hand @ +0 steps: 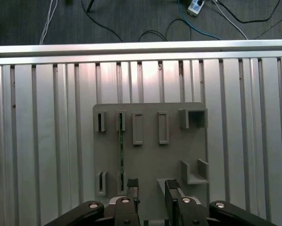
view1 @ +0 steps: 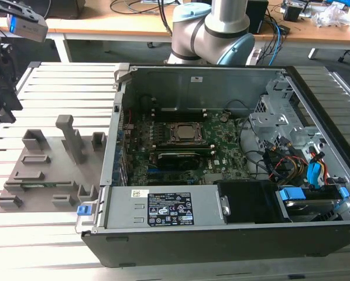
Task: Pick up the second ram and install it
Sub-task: 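Pick up the second ram and move it above second insertion slot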
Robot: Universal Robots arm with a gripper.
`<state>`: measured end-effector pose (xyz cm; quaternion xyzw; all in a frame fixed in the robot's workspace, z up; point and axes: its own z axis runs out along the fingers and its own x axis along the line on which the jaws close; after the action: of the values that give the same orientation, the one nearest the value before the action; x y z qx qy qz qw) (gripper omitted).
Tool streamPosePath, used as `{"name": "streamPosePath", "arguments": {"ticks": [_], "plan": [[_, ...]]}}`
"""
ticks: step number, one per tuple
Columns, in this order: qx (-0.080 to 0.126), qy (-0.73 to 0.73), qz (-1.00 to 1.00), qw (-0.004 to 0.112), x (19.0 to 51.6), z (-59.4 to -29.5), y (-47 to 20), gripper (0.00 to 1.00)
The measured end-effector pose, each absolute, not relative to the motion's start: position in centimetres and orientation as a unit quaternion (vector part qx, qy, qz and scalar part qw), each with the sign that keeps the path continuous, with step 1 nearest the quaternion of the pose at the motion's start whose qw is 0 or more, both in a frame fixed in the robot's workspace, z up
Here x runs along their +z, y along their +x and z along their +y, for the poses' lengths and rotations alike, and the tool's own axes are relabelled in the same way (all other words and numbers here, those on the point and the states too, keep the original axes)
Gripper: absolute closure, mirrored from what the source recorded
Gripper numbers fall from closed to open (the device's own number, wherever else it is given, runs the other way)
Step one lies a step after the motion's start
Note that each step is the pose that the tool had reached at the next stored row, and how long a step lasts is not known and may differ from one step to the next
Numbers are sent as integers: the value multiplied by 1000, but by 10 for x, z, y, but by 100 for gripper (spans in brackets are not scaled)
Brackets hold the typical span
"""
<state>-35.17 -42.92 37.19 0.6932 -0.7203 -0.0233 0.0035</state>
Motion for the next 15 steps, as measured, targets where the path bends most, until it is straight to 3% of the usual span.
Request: {"name": "streamPosePath", "arguments": {"ticks": [15], "plan": [[-23,693,-720,4,363,-429,-352,64]]}}
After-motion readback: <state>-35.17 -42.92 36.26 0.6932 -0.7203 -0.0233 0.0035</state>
